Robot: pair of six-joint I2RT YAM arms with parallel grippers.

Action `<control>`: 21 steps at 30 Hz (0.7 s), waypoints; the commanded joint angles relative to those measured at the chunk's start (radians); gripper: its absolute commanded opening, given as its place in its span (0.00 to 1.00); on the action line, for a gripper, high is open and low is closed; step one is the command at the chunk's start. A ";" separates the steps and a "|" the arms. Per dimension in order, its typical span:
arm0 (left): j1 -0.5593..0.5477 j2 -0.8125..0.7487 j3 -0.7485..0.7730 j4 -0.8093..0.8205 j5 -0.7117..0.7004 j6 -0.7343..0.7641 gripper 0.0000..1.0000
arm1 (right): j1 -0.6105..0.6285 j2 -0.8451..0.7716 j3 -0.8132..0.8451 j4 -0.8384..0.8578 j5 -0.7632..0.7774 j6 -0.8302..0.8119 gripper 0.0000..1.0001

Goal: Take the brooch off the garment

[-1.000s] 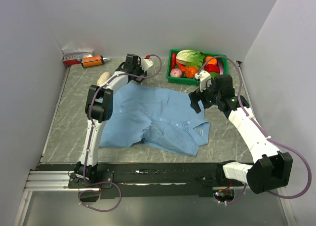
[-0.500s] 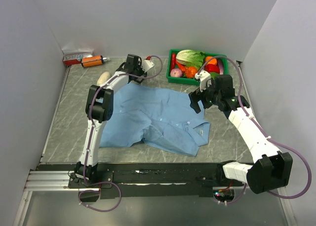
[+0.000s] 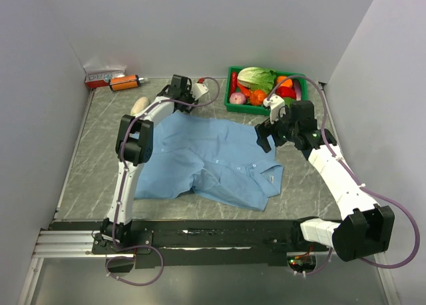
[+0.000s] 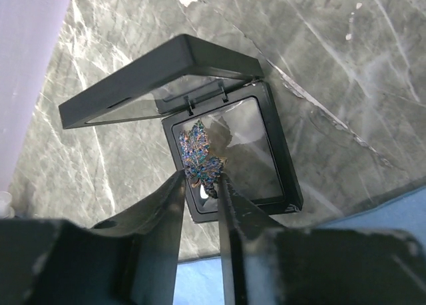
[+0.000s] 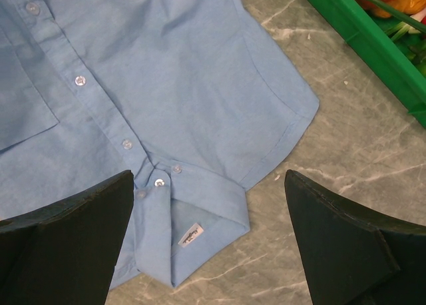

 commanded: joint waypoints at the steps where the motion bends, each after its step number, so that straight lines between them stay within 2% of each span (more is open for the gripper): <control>1: -0.007 -0.014 0.015 -0.020 0.024 -0.001 0.36 | -0.009 -0.026 0.006 0.028 -0.011 0.009 1.00; 13: -0.010 -0.035 0.027 -0.092 0.029 0.004 0.56 | -0.009 -0.018 0.011 0.031 -0.019 0.015 1.00; 21: -0.004 -0.045 0.048 -0.158 0.099 -0.045 0.63 | -0.009 -0.023 0.008 0.028 -0.028 0.023 1.00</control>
